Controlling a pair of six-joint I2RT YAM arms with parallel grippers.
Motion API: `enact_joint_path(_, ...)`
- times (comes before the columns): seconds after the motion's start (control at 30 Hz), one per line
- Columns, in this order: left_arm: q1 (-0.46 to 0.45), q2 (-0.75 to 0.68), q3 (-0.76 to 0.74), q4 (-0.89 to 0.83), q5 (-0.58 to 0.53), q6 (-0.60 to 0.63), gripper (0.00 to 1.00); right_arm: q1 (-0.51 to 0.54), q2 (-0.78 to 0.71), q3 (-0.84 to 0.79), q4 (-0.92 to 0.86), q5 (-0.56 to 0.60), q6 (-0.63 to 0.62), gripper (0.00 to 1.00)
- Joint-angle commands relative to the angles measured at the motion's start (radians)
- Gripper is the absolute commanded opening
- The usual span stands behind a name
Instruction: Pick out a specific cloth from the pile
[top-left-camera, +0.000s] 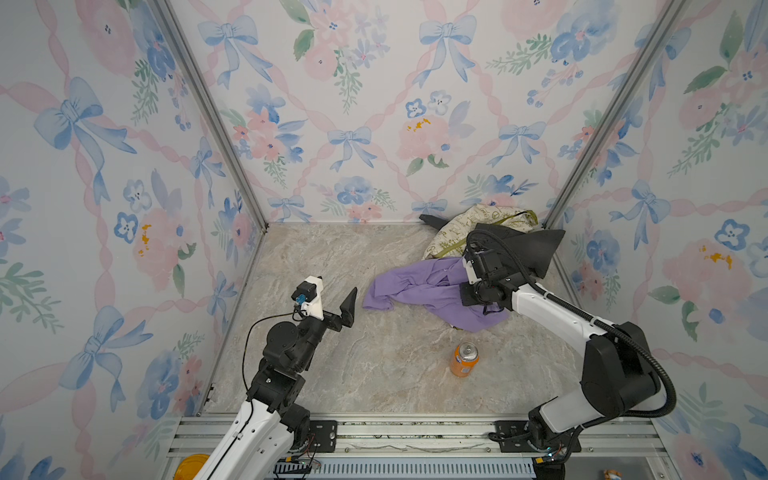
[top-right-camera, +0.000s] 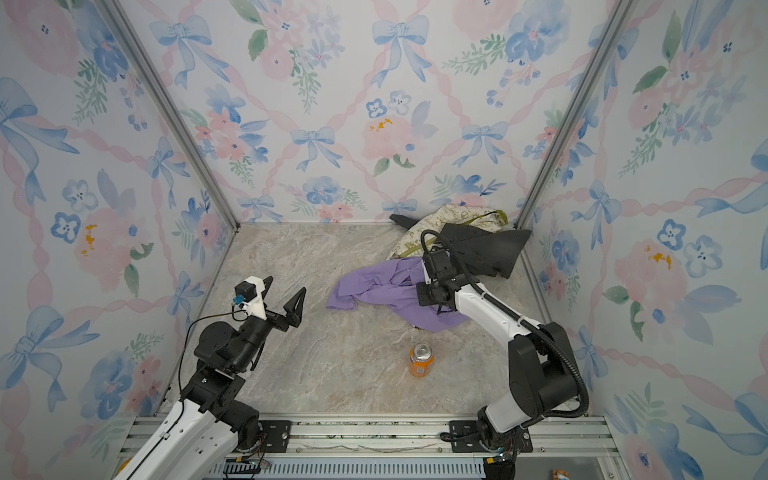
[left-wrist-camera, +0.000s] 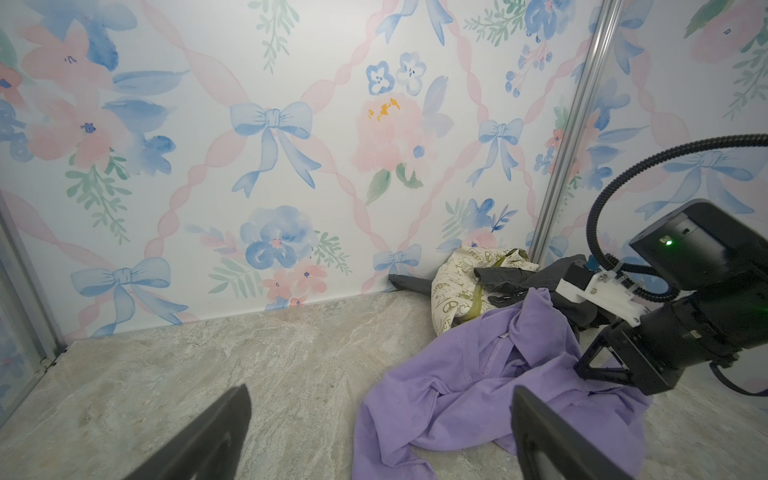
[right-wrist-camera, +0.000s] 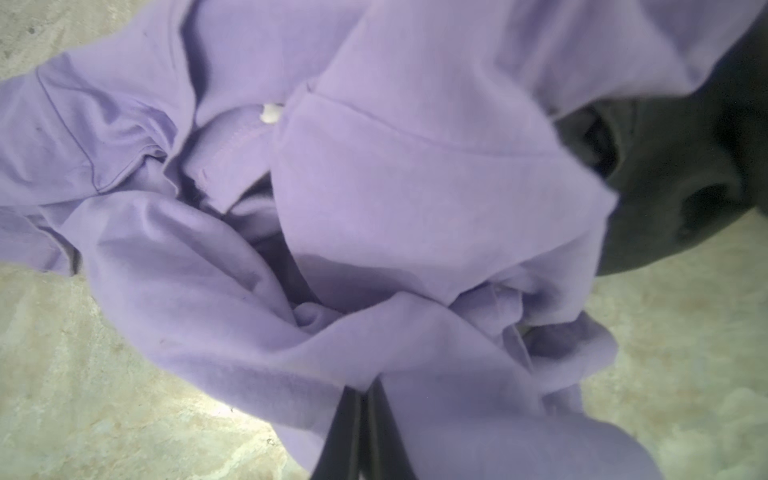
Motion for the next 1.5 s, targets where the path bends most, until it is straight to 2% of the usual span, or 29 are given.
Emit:
enact_joint_path(0.0, 0.005, -0.004, 0.012, 0.007, 0.008, -0.013, 0.98, 0.009, -0.082, 0.073, 0.037, 0.013, -0.012, 0.00)
enact_joint_path(0.3, 0.000, 0.066, 0.051, 0.096, 0.142, -0.068, 0.98, 0.033, -0.194, 0.186, 0.091, -0.103, -0.008, 0.00)
enact_joint_path(0.7, -0.069, 0.321, 0.179, 0.185, 0.378, -0.048, 0.98, 0.153, -0.185, 0.302, 0.152, -0.249, 0.016, 0.00)
enact_joint_path(0.97, -0.170, 0.505, 0.297, 0.228, 0.360, 0.034, 0.98, 0.233, -0.136, 0.360, 0.235, -0.388, 0.058, 0.00)
enact_joint_path(1.17, -0.183, 0.649, 0.371, 0.299, 0.343, -0.008, 0.96, 0.280, -0.098, 0.388, 0.274, -0.440, 0.077, 0.00)
enact_joint_path(1.23, -0.185, 0.688, 0.390, 0.320, 0.353, -0.021, 0.90, 0.285, -0.097, 0.385, 0.290, -0.448, 0.079, 0.00)
enact_joint_path(1.37, -0.185, 0.761, 0.431, 0.330, 0.368, -0.045, 0.72, 0.286, -0.103, 0.380, 0.300, -0.442, 0.076, 0.00)
enact_joint_path(1.4, -0.186, 0.775, 0.439, 0.335, 0.372, -0.051, 0.65, 0.285, -0.104, 0.378, 0.297, -0.440, 0.072, 0.00)
enact_joint_path(1.47, -0.188, 0.808, 0.458, 0.341, 0.369, -0.069, 0.34, 0.286, -0.110, 0.374, 0.290, -0.438, 0.065, 0.00)
